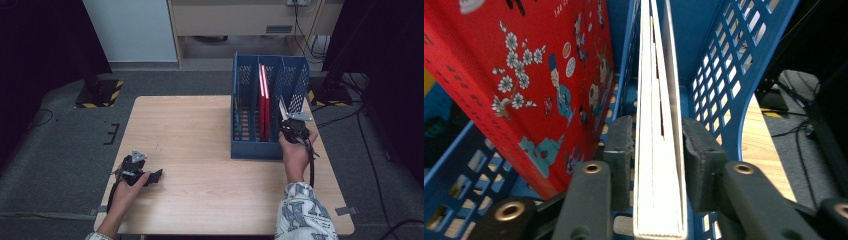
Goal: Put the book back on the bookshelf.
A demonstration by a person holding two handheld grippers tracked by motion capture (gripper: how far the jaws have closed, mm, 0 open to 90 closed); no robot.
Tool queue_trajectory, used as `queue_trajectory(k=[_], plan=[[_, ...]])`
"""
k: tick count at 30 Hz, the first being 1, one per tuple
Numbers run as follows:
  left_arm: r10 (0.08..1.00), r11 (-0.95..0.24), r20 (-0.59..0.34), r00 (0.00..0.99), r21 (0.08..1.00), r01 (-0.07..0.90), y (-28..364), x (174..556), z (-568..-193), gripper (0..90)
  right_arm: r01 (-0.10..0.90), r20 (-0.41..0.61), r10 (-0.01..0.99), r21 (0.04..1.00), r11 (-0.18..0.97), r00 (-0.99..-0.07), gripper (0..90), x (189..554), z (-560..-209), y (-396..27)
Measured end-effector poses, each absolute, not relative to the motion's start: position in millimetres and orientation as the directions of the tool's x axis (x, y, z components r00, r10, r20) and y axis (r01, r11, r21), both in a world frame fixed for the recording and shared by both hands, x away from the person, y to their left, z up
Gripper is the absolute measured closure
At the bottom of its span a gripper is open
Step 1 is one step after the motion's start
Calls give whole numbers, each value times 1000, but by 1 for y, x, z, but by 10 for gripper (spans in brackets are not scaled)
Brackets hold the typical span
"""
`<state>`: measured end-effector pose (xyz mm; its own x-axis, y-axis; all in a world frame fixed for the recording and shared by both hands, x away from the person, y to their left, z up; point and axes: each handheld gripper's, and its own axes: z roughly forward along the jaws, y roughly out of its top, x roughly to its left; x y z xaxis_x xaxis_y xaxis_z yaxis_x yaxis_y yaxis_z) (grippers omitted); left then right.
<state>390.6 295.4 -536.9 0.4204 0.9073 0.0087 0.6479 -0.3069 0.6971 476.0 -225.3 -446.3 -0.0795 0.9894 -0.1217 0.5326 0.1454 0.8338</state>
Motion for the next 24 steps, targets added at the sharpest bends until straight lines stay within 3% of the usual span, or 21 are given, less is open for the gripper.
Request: queue_trajectory(k=[24], plan=[[908, -307, 10, 419, 698, 647, 295, 390, -537, 0, 521, -77, 991, 844, 124, -112, 612, 458, -445, -230]])
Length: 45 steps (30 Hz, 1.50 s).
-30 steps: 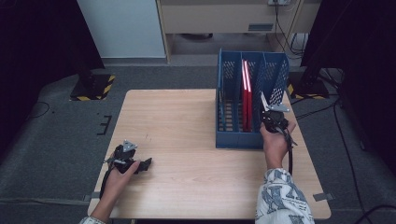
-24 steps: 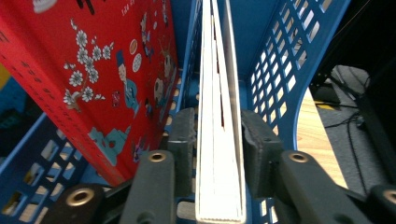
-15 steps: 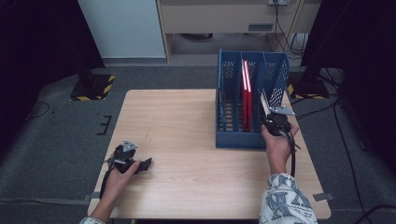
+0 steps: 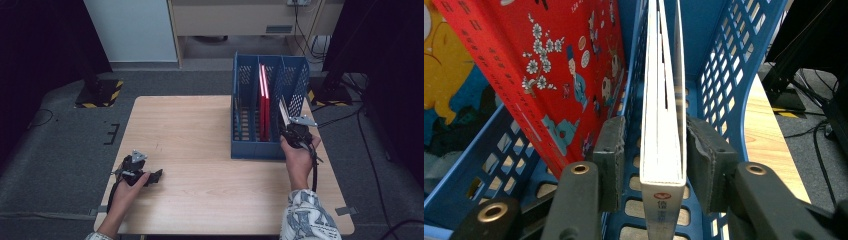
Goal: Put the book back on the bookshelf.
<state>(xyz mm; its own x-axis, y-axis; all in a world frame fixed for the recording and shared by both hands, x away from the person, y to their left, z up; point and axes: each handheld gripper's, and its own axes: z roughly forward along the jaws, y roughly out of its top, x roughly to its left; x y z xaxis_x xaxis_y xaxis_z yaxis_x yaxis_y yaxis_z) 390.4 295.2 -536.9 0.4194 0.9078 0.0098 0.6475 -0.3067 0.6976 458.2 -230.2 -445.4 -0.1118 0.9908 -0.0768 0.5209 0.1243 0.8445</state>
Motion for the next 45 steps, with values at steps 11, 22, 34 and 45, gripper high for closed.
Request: queue_trajectory(k=[11, 22, 34, 45], plan=[[908, -306, 9, 418, 698, 648, 295, 390, -537, 0, 512, -55, 990, 851, 113, -128, 507, 452, -446, -231], [908, -306, 9, 418, 698, 648, 295, 390, -537, 0, 501, -53, 989, 857, 116, -139, 404, 451, -446, -233], [909, -305, 9, 417, 698, 648, 295, 390, -537, 0, 474, -34, 985, 874, 111, -168, 194, 444, -445, -236], [909, -302, 8, 416, 699, 648, 295, 390, -537, 0, 470, 11, 975, 877, 97, -222, 122, 435, -438, -230]])
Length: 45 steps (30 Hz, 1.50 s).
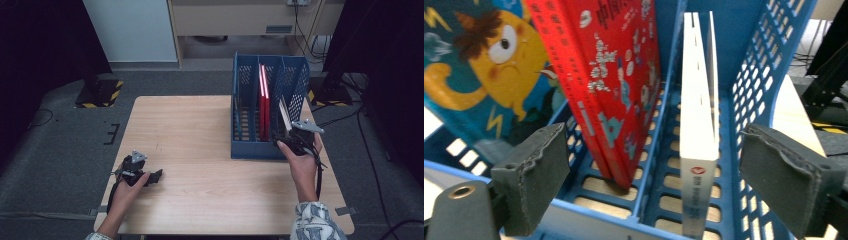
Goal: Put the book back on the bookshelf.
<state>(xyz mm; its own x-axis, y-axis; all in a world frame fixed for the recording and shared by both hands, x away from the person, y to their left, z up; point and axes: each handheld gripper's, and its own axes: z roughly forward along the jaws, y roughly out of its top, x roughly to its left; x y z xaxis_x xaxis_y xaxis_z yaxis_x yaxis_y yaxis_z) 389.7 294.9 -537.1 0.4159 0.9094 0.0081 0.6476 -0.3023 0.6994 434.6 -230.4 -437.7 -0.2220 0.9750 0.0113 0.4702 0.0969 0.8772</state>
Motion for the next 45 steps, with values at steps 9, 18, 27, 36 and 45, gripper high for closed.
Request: queue_trajectory(k=[9, 18, 27, 36, 45], plan=[[909, -305, 10, 417, 698, 648, 295, 390, -537, 0, 453, 19, 963, 885, 108, -268, 92, 424, -429, -224], [909, -304, 9, 417, 699, 647, 295, 390, -537, 0, 437, 22, 955, 892, 115, -295, 91, 410, -423, -219], [909, -304, 10, 417, 699, 648, 295, 390, -537, 0, 451, 26, 935, 880, 146, -353, 91, 397, -425, -205], [909, -304, 9, 416, 698, 648, 295, 390, -537, 0, 460, 32, 916, 872, 170, -400, 87, 385, -432, -190], [909, -304, 9, 416, 699, 648, 295, 389, -537, 0, 460, 37, 889, 865, 200, -457, 88, 374, -439, -170]])
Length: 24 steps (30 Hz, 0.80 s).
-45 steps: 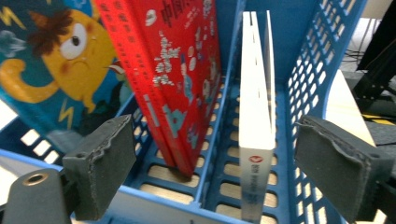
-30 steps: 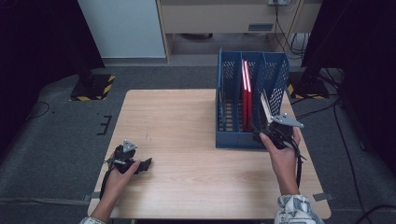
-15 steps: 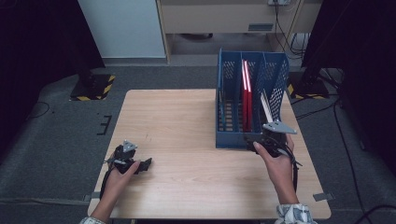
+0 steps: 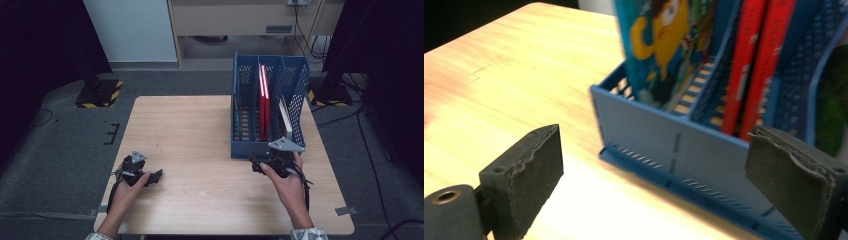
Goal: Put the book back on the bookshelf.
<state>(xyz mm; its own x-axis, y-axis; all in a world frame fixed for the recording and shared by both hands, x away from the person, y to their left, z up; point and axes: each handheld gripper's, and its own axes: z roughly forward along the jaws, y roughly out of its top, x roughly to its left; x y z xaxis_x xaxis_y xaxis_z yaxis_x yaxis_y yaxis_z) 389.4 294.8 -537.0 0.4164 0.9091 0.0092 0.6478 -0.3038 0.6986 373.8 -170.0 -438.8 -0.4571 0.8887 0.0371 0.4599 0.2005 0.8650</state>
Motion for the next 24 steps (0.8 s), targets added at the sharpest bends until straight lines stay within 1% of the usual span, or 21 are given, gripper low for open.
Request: queue_trajectory(k=[14, 24], plan=[[909, -305, 10, 418, 698, 648, 294, 389, -537, 0, 490, 48, 849, 833, 257, -526, 87, 360, -462, -144], [908, -307, 10, 419, 697, 648, 294, 389, -537, 0, 509, 60, 830, 814, 280, -554, 87, 356, -474, -129]])
